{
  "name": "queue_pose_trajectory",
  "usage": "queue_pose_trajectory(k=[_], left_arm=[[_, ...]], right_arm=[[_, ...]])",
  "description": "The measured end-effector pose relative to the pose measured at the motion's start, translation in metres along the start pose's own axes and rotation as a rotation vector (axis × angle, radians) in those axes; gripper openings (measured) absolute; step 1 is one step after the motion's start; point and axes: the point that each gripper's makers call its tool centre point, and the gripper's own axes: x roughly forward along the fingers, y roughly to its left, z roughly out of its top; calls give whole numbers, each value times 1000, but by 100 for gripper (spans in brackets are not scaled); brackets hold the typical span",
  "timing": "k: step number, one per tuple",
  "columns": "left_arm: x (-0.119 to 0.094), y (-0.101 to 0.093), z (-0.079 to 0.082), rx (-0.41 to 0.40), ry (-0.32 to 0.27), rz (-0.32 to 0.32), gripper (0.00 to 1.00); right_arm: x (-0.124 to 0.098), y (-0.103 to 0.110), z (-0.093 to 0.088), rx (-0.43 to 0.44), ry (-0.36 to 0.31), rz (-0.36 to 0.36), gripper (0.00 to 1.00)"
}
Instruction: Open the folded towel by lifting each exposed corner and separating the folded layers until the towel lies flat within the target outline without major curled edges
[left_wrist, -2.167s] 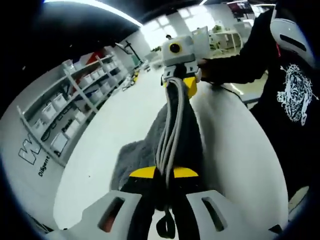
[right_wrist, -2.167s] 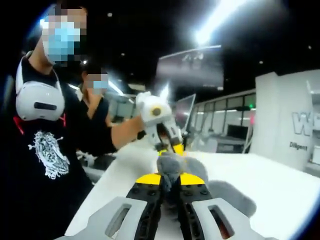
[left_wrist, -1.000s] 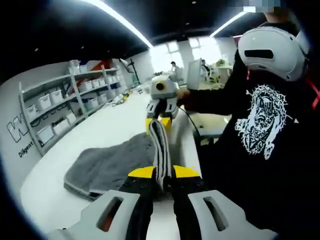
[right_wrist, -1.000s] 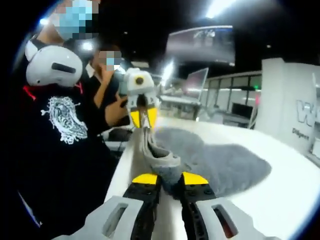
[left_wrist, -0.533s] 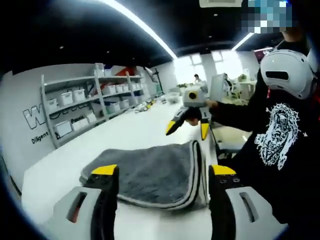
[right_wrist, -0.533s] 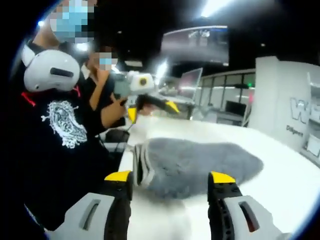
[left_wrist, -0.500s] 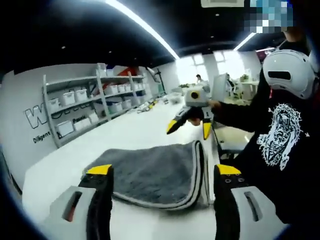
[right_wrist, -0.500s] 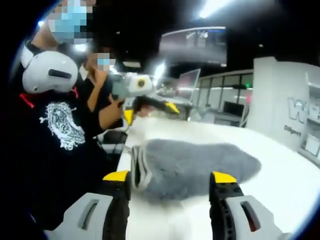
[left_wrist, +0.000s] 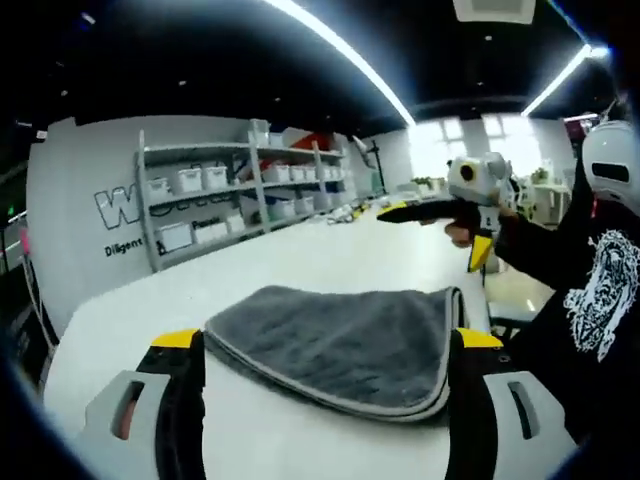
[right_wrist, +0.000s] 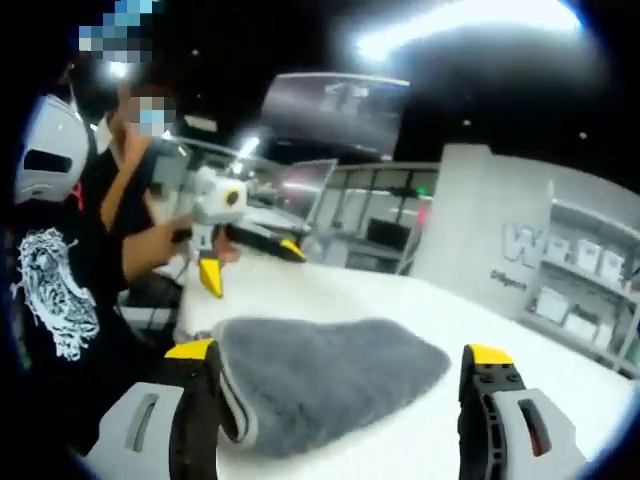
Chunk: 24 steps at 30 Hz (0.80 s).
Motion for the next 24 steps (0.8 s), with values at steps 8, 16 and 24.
queue_pose_trajectory(k=[8, 16, 24], left_arm=[[-13, 25, 24, -84, -79, 81, 100], [-16, 37, 25, -45, -21, 152, 100], [-33, 34, 47, -35, -93, 193, 100]], right_arm=[[3, -16, 6, -40, 57, -133, 99], [9, 1, 18, -171, 71, -208, 99], [11, 9, 29, -197, 55, -191, 99]])
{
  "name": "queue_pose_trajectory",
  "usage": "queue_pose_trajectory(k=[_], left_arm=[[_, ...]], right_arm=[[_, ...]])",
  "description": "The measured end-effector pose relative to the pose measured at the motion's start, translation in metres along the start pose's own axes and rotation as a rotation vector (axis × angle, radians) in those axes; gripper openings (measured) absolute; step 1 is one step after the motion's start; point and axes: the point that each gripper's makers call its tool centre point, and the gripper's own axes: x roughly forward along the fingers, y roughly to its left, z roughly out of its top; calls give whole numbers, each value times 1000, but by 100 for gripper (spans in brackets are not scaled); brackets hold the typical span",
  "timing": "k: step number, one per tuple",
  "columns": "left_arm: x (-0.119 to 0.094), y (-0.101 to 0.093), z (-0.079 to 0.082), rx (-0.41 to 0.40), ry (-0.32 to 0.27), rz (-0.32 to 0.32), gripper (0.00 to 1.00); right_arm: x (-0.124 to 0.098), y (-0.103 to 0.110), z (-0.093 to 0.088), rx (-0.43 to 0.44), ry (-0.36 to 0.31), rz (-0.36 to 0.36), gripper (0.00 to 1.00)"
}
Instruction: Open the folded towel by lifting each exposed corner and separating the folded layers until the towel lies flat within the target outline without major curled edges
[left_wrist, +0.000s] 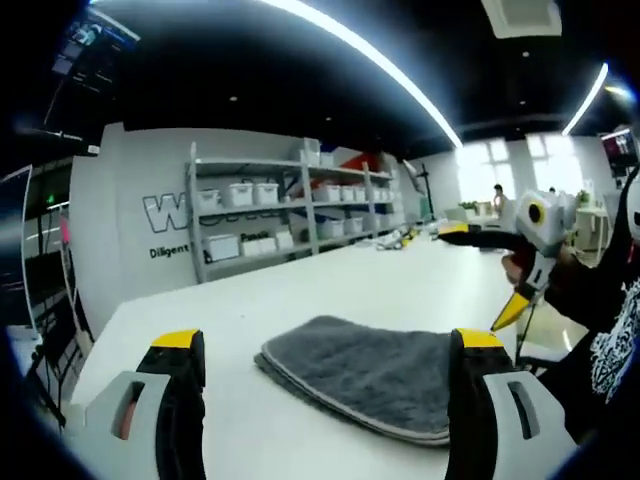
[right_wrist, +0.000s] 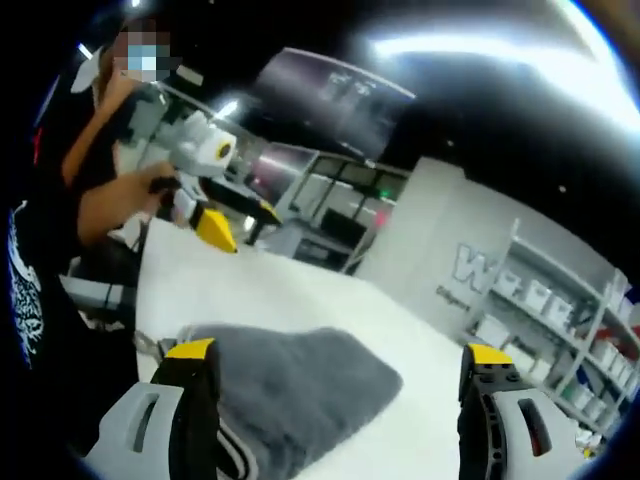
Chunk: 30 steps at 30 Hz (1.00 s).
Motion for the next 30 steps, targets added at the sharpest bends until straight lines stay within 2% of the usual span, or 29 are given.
queue_pose_trajectory(k=[3, 7, 10, 12, 16, 22, 24, 28, 30], left_arm=[[-4, 1, 4, 5, -6, 8, 100], [-5, 6, 7, 14, -13, 31, 100], [-3, 11, 0, 17, 18, 48, 100], [-1, 13, -4, 38, 32, 63, 100], [3, 17, -11, 52, 49, 83, 100], [8, 21, -18, 47, 75, 92, 100], [8, 25, -19, 35, 82, 100, 100], [11, 10, -15, -47, 65, 95, 99], [12, 13, -15, -72, 62, 87, 97]], right_arm=[[-2, 4, 5, -31, -5, 4, 99], [-2, 9, -1, -90, 10, 0, 99], [-2, 24, -7, -122, 25, 41, 99], [-3, 36, -5, -167, 4, 79, 99], [0, 49, -24, -316, 78, 101, 99], [6, 62, -31, -385, 92, 105, 99], [10, 65, -31, -400, 87, 104, 99], [17, 67, -29, -434, 80, 86, 98], [20, 69, -29, -463, 78, 77, 98]])
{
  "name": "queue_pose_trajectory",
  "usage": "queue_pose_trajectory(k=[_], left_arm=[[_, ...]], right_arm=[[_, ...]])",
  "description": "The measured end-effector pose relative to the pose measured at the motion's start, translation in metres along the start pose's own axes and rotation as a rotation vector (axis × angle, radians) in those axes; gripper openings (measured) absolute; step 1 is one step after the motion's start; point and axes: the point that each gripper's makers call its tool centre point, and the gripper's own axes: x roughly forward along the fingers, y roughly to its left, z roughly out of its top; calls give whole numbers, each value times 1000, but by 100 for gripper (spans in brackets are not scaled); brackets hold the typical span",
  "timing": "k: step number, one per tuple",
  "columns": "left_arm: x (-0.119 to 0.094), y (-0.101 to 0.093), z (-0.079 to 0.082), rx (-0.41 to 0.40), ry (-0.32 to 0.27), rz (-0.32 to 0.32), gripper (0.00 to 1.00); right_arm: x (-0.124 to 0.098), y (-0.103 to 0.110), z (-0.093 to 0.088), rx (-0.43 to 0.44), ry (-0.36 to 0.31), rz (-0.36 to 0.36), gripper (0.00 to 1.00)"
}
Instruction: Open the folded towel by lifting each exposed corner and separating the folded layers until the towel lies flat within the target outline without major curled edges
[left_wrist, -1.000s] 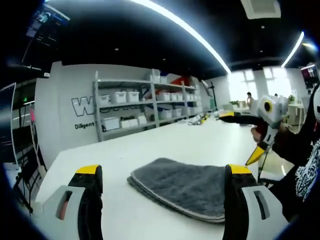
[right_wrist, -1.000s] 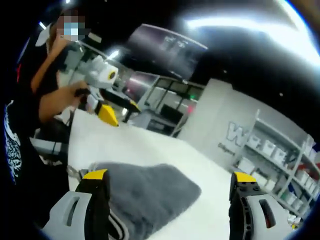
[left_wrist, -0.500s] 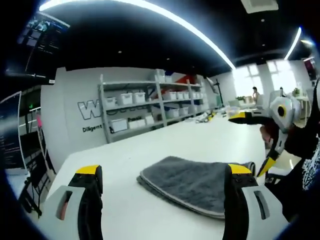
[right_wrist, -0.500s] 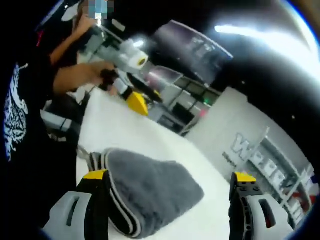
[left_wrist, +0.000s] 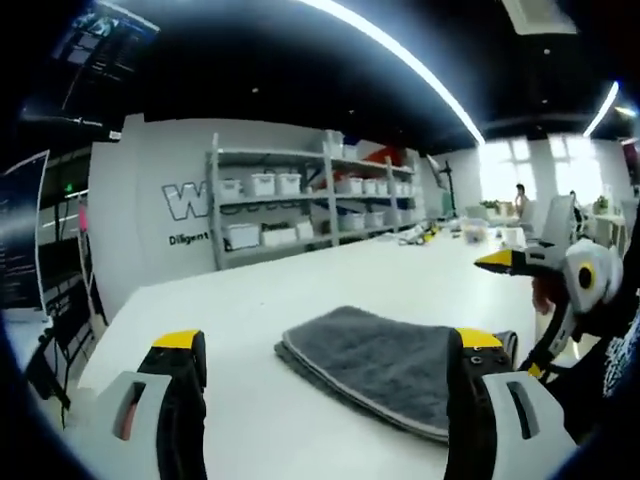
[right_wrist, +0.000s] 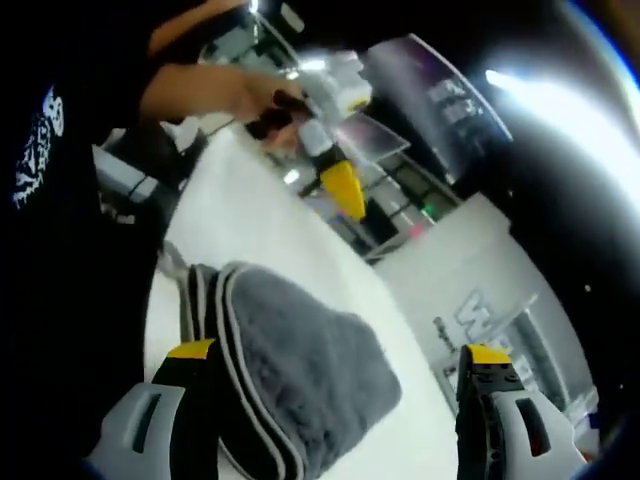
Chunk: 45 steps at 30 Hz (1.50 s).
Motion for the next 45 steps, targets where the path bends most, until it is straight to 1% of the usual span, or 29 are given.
queue_pose_trajectory(k=[2, 5, 7, 10, 12, 13, 14, 16, 17, 20, 21, 22, 25, 27, 30, 32, 33, 34, 37, 38, 39, 41, 43, 45], left_arm=[[3, 6, 0, -19, 5, -9, 97], [5, 9, 1, -30, 6, -18, 96], [5, 9, 1, -45, 6, -23, 96], [7, 10, 2, -65, 3, -29, 94], [10, 12, 1, -94, 8, -30, 92], [10, 12, 1, -100, 9, -30, 91], [13, 18, 1, -139, 11, -39, 90], [16, 18, 0, -178, 17, -59, 89], [18, 19, 0, -196, 20, -68, 89], [25, 22, -1, -235, 29, -97, 88], [27, 22, -2, -243, 31, -102, 88], [28, 22, -2, -251, 35, -112, 88], [30, 23, 0, -292, 35, -129, 87], [32, 23, 1, -299, 34, -131, 86], [39, 23, 2, -297, 50, -140, 85], [46, 22, 2, -309, 67, -171, 86], [52, 19, -2, -339, 96, -206, 86], [57, 20, -6, -352, 118, -223, 86], [71, 23, -18, -355, 183, -250, 84], [76, 26, -21, -371, 197, -251, 83], [81, 28, -23, -392, 205, -255, 79], [91, 27, -22, -461, 211, -290, 71], [104, 28, -19, -526, 203, -312, 69], [114, 31, -20, -552, 211, -316, 66]], right_arm=[[2, 4, 2, -46, 0, 5, 96], [5, 11, 6, -92, -8, 1, 94], [5, 9, 11, -112, -21, -21, 91], [6, 7, 18, -137, -42, -56, 82], [10, 14, 21, -191, -45, -45, 78], [10, 16, 21, -200, -45, -43, 77], [14, 24, 23, -240, -52, -29, 74], [16, 34, 24, -266, -61, -6, 67], [17, 36, 25, -276, -63, -2, 61], [21, 45, 29, -336, -79, 14, 50], [22, 46, 29, -352, -80, 16, 48], [23, 48, 29, -358, -79, 16, 46], [24, 50, 29, -361, -75, 32, 34], [26, 52, 29, -364, -75, 38, 29], [29, 58, 30, -386, -69, 60, 21], [31, 63, 30, -396, -68, 76, 15], [33, 66, 29, -400, -64, 92, 13], [34, 68, 29, -401, -63, 98, 12], [34, 70, 30, -402, -61, 105, 10], [34, 70, 30, -399, -60, 104, 9], [34, 70, 30, -396, -58, 105, 9], [35, 71, 29, -393, -56, 109, 6], [35, 72, 29, -389, -57, 114, 4], [35, 72, 30, -377, -58, 117, 3]])
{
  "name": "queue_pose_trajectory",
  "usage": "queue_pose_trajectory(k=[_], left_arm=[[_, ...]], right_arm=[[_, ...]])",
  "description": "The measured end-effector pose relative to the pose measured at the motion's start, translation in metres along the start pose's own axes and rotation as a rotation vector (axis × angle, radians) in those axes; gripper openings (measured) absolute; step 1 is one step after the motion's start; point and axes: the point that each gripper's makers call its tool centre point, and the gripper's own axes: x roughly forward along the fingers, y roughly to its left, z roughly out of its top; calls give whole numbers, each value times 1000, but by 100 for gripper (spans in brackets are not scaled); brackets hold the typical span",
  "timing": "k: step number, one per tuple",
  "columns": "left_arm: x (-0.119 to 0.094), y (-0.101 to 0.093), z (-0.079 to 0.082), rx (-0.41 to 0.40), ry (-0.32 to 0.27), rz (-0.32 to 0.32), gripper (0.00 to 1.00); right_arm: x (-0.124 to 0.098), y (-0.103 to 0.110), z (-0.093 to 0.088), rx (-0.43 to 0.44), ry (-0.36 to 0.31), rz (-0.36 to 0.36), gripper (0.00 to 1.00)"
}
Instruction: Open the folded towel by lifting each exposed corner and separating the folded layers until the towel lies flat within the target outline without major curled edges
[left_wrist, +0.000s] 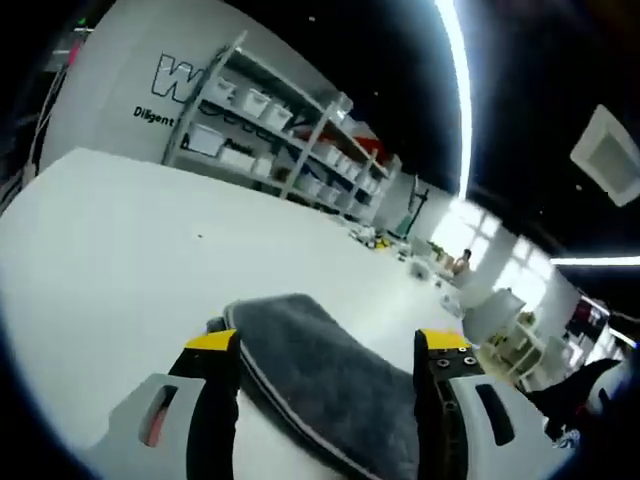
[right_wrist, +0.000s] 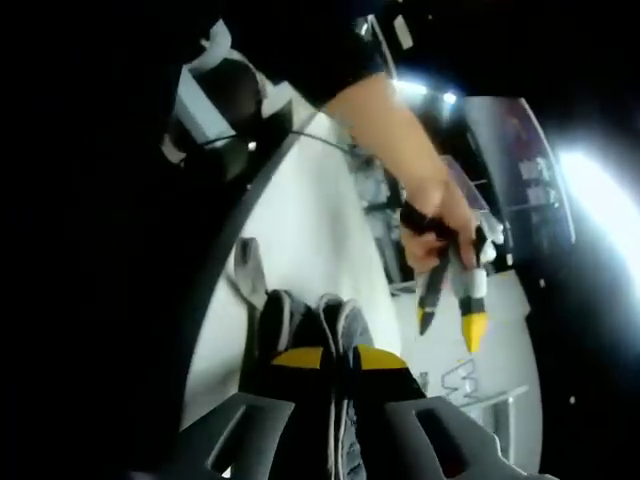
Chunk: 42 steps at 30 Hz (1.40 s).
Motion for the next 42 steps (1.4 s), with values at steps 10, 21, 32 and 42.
queue_pose_trajectory(k=[10, 21, 32, 42], left_arm=[[60, 64, -19, -79, 107, 152, 46], [80, 89, -20, -36, 178, 243, 38], [82, 104, -38, 36, 237, 273, 24], [84, 98, -29, 125, 215, 261, 15]], right_arm=[[-1, -2, 0, 87, -25, -3, 0], [-7, -12, 0, 148, -49, -27, 0], [-9, -14, 1, 191, -62, -40, 0], [-11, -22, -3, 252, -70, -60, 0]])
